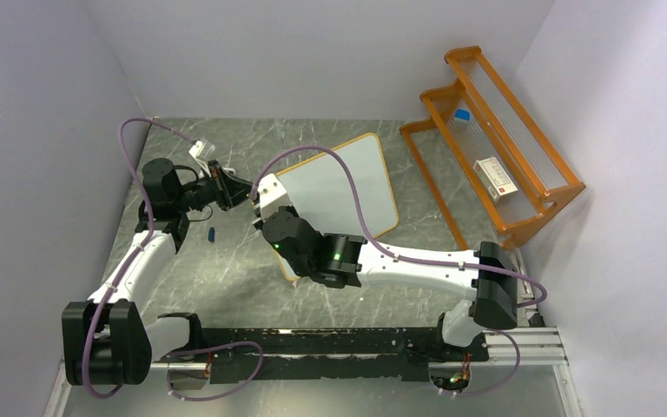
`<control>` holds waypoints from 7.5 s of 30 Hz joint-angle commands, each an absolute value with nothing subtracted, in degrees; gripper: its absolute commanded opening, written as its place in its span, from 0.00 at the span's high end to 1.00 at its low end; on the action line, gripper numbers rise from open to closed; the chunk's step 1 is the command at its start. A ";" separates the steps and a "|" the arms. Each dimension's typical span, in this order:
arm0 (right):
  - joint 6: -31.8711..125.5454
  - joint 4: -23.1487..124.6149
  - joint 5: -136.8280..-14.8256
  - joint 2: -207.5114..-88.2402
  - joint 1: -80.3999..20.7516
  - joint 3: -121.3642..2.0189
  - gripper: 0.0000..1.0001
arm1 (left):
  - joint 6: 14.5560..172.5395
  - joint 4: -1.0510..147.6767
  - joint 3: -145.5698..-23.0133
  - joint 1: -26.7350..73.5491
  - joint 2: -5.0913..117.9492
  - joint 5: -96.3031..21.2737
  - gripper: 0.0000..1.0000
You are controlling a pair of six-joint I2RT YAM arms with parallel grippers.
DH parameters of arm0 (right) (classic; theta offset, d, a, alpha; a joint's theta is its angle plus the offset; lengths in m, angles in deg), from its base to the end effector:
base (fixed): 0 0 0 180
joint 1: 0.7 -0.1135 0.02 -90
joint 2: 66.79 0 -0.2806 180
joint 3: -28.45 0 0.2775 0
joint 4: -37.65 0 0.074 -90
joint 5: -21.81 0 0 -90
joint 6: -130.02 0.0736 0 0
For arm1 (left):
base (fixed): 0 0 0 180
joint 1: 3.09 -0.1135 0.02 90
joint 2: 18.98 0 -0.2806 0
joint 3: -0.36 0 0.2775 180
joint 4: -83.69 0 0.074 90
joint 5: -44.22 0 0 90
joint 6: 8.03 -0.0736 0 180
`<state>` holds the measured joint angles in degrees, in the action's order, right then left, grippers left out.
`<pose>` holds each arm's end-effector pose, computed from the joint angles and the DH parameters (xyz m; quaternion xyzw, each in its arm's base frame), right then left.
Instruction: Write a sentence on the whiteboard
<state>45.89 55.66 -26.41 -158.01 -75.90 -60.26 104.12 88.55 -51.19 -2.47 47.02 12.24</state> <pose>0.1557 0.3973 0.3367 -0.2695 0.7470 0.1233 0.5951 0.2853 -0.0655 0.2818 0.1828 0.7146 -0.4745 0.4803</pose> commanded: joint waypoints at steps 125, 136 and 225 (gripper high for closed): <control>54.63 64.73 -25.55 -154.92 -76.15 -55.14 1.00 | 101.03 83.03 -51.19 -1.08 47.93 11.46 0.95; 54.29 63.89 -26.33 -155.81 -76.96 -56.27 1.00 | 101.22 83.19 -51.15 -1.10 48.04 11.43 0.95; 47.50 50.31 -25.64 -151.14 -73.32 -49.78 1.00 | 99.91 81.32 -51.76 -0.90 48.96 10.91 0.95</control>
<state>47.84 52.57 -26.62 -150.19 -73.95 -49.16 102.52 86.37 -52.26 -2.08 47.52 11.37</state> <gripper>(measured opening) 0.155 0.113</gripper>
